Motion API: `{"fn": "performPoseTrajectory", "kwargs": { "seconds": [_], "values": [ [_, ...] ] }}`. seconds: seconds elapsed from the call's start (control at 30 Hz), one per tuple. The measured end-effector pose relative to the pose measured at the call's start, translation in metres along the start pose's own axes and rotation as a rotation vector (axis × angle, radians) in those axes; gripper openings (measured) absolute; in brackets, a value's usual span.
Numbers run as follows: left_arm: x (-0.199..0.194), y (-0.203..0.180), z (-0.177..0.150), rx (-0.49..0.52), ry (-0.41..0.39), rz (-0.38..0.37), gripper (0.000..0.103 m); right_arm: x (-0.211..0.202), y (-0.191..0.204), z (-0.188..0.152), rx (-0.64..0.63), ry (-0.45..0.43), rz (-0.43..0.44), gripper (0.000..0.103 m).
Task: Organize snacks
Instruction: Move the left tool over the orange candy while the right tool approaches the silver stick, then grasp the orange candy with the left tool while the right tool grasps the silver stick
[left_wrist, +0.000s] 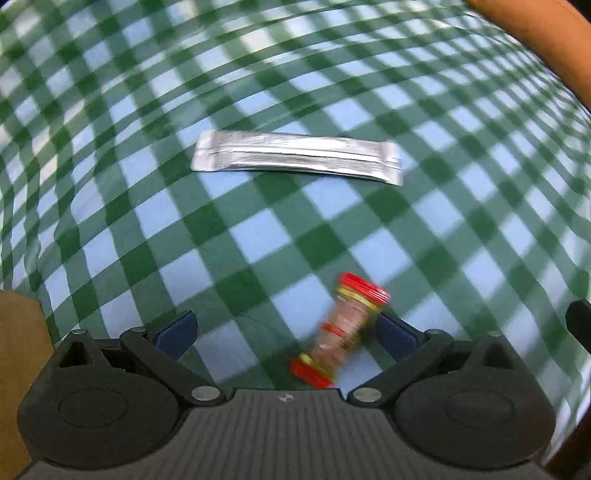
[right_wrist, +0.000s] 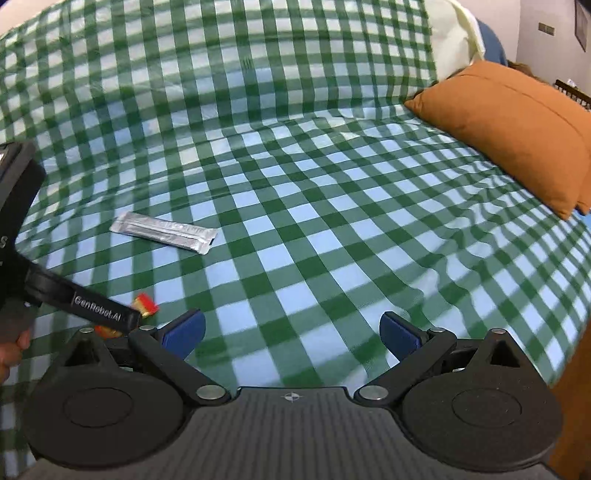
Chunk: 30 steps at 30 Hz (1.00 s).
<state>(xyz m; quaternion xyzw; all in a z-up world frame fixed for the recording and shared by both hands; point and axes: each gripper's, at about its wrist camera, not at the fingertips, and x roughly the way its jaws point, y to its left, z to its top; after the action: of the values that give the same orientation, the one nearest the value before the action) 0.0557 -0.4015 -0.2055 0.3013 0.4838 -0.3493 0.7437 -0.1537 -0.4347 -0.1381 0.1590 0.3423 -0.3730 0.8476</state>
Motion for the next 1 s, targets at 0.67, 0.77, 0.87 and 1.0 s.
{"fn": "performPoseTrajectory", "kwargs": {
  "seconds": [0.67, 0.77, 0.87, 1.0],
  "values": [
    [0.005, 0.042, -0.005, -0.325, 0.135, -0.021, 0.102, 0.172, 0.082, 0.07, -0.405, -0.05, 0.32, 0.101],
    [0.001, 0.045, -0.003, -0.357, 0.125, 0.003, 0.086, 0.178, 0.09, 0.071, -0.416, -0.042, 0.343, 0.1],
    [-0.008, 0.049, 0.0, -0.349, 0.09, 0.024, 0.036, 0.178, 0.097, 0.063, -0.465, -0.048, 0.38, 0.065],
    [-0.018, 0.056, 0.001, -0.351, 0.082, 0.0, 0.007, 0.161, 0.109, 0.054, -0.516, -0.067, 0.374, 0.027]
  ]
}}
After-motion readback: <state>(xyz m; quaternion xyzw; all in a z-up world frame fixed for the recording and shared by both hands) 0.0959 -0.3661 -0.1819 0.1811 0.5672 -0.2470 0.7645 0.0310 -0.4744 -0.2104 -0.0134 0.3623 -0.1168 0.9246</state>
